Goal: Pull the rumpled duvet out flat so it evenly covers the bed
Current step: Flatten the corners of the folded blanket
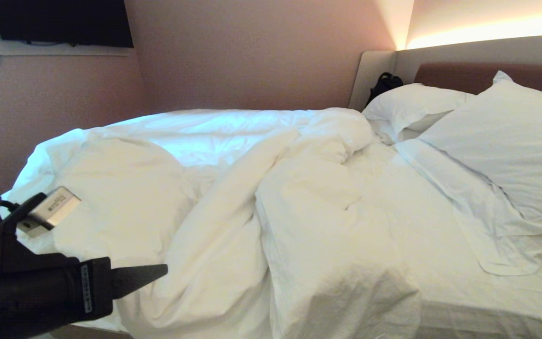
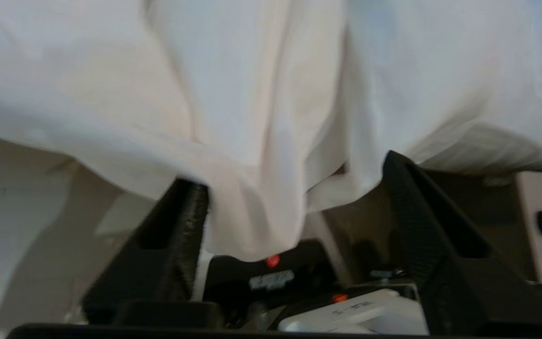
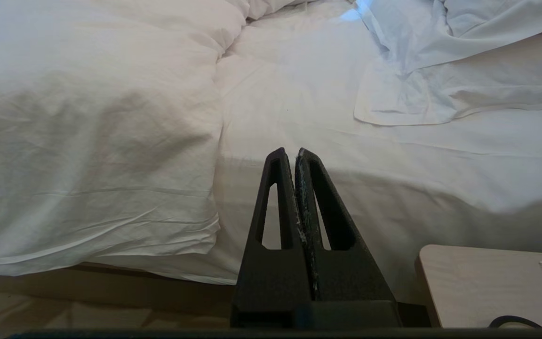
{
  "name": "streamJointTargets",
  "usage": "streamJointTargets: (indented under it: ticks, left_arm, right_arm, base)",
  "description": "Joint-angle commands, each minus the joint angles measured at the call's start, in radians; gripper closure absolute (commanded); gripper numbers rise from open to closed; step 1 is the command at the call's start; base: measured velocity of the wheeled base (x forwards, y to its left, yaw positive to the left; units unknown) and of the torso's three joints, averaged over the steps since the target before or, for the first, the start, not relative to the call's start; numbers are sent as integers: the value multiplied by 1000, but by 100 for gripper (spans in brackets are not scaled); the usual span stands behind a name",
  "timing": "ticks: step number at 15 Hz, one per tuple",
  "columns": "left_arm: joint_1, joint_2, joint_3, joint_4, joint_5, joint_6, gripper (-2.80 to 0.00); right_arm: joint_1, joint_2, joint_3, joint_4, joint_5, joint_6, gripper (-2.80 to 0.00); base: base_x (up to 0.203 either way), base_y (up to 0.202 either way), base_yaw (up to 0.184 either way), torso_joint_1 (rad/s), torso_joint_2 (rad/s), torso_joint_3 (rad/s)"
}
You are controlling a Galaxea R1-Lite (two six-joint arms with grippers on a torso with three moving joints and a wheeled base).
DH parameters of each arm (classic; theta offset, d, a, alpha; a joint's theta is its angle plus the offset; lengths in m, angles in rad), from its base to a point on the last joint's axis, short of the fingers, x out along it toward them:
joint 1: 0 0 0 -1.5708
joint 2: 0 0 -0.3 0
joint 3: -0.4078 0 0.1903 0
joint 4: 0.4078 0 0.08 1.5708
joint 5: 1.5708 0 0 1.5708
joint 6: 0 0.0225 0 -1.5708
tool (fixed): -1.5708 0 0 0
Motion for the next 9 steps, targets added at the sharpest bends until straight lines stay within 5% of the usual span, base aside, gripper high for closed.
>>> streamJointTargets:
  ticks: [1,6,9]
  left_arm:
    - [2,-52,-58,19,0,-1,-280]
    - [-5,-132,-256,191,-16,16,-280]
    - [-16,-48,-322,221,-97,18,-280]
  right_arm:
    - [0,0,0,0,0,0,0]
    - [0,0,0,0,0,0,0]
    - [0,0,0,0,0,0,0]
  base:
    - [0,0,0,0,0,0]
    - [0,0,0,0,0,0]
    - [0,0,0,0,0,0]
